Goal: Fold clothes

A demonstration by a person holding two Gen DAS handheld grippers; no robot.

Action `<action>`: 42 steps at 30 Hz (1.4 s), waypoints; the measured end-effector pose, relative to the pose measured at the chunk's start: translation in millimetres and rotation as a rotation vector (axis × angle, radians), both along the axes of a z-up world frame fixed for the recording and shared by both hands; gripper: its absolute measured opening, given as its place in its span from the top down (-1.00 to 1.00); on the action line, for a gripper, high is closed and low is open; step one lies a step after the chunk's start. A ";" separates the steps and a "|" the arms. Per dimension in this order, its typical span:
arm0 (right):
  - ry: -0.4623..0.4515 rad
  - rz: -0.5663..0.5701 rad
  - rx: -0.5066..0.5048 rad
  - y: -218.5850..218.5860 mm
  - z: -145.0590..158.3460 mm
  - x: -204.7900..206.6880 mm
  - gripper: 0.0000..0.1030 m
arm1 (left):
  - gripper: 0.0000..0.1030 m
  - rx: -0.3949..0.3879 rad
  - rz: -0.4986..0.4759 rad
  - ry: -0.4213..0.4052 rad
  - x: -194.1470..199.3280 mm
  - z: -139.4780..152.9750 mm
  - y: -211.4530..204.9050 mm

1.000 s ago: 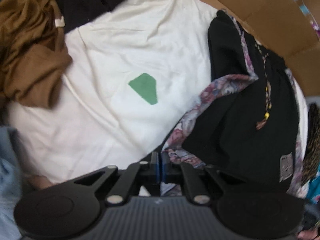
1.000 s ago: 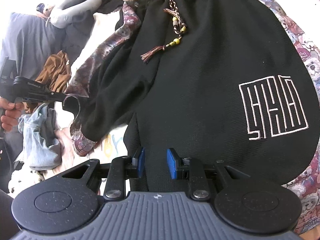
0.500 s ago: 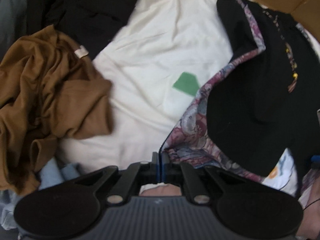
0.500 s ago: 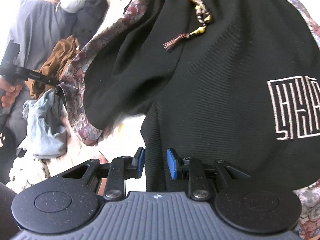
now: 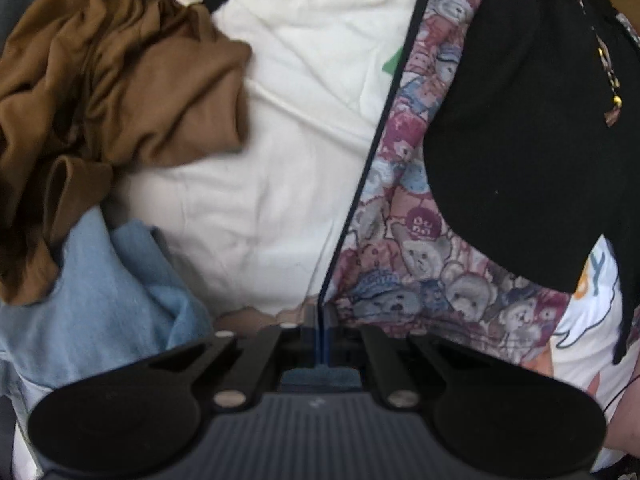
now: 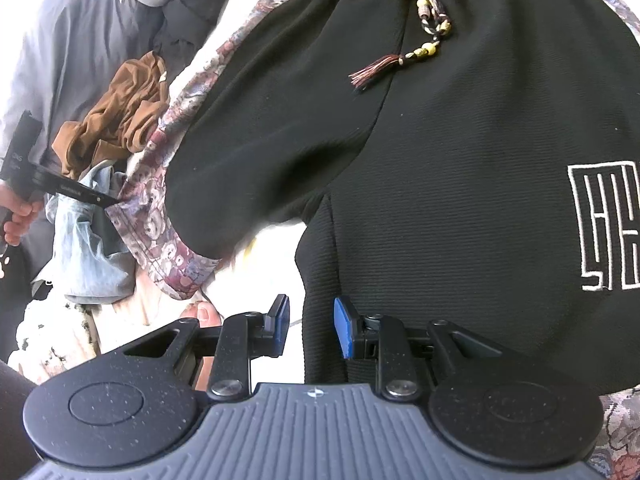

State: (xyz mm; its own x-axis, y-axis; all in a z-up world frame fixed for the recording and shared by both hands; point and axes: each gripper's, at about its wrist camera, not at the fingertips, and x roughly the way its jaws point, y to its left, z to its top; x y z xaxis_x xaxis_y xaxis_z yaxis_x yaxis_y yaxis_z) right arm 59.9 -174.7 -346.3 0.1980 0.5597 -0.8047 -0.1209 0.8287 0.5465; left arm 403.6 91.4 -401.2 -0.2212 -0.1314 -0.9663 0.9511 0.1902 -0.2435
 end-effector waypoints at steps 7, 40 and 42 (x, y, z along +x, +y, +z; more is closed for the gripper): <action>0.006 0.007 0.003 5.2 0.3 3.5 0.39 | 0.97 0.015 0.010 -0.024 5.1 -18.3 -10.5; 0.006 -0.031 0.003 6.2 -6.9 2.8 0.39 | 0.28 -0.159 -0.089 0.078 -87.7 54.7 -62.0; 0.003 -0.046 0.003 4.2 -6.7 2.9 0.39 | 0.27 -0.163 -0.115 0.087 -102.2 55.4 -61.1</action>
